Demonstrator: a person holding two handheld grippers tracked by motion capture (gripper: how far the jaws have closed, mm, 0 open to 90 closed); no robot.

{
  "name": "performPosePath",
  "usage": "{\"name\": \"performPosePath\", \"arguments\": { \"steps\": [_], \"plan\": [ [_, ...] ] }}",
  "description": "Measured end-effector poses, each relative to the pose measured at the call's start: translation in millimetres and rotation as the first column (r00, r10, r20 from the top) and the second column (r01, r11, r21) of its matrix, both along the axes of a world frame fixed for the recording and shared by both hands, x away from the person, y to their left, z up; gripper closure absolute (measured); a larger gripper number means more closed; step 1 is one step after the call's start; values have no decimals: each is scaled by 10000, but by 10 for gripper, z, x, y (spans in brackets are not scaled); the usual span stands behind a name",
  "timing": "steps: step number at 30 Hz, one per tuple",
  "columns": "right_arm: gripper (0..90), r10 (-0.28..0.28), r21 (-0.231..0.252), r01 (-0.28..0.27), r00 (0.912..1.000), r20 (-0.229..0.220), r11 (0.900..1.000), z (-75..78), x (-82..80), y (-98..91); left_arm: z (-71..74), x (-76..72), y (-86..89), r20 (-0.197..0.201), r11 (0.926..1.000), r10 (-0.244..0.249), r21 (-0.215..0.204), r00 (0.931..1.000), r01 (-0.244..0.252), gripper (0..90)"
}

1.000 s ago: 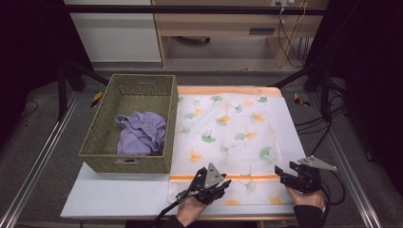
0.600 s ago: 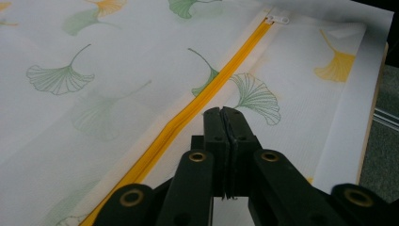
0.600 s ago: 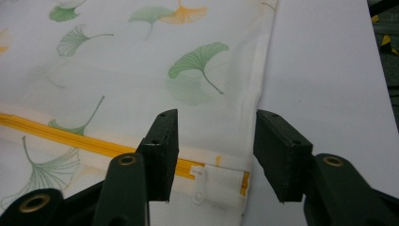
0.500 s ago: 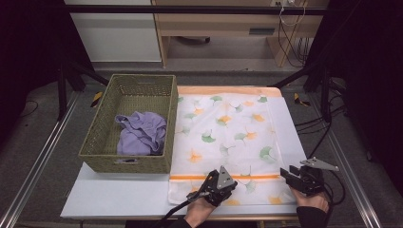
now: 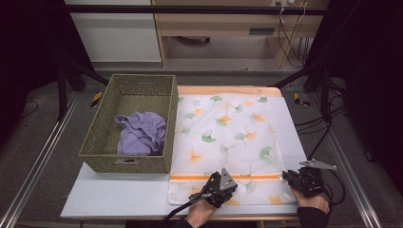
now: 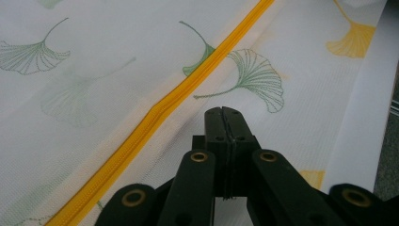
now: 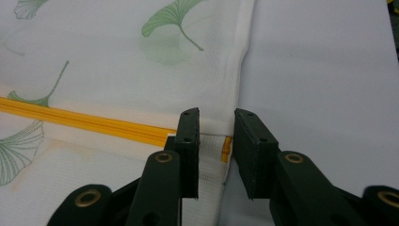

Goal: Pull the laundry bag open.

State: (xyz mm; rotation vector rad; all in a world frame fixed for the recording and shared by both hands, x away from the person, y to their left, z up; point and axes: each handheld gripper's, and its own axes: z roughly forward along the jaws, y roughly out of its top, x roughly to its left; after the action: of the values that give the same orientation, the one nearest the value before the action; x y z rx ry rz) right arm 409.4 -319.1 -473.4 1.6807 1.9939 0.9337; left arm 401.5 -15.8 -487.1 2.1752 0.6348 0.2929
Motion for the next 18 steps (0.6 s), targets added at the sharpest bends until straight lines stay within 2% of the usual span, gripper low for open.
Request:
{"name": "performPosePath", "arguments": {
  "steps": [5, 10, 13, 15, 17, 18],
  "plan": [
    [716, -141, 230, 145, 9998, -166, 9996, -20, 3, -10, -8, -1, -11, 5, 9999, -45, 96, 10000, 45, 884],
    [725, -243, 261, 247, 9995, -182, 9994, -21, 4, -2, -10, 0, -11, -33, 10000, -42, 87, 10000, 42, 882],
    [755, -343, 291, 350, 9991, -260, 9990, -16, 8, 1, -12, -2, -13, 29, 9999, -43, 102, 10000, 43, 882],
    [803, -361, 349, 370, 9990, -267, 9987, -8, 5, -11, -14, 5, -8, -81, 10000, -42, 21, 10000, 42, 882],
    [809, -344, 332, 351, 9992, -222, 9988, -4, 2, -16, -15, 7, -6, -132, 10000, -37, -3, 9999, 37, 882],
    [824, -262, 366, 264, 9996, -56, 9990, 17, -11, -18, -15, 11, -4, -160, 10000, -44, -21, 9999, 43, 883]
  ]
}}
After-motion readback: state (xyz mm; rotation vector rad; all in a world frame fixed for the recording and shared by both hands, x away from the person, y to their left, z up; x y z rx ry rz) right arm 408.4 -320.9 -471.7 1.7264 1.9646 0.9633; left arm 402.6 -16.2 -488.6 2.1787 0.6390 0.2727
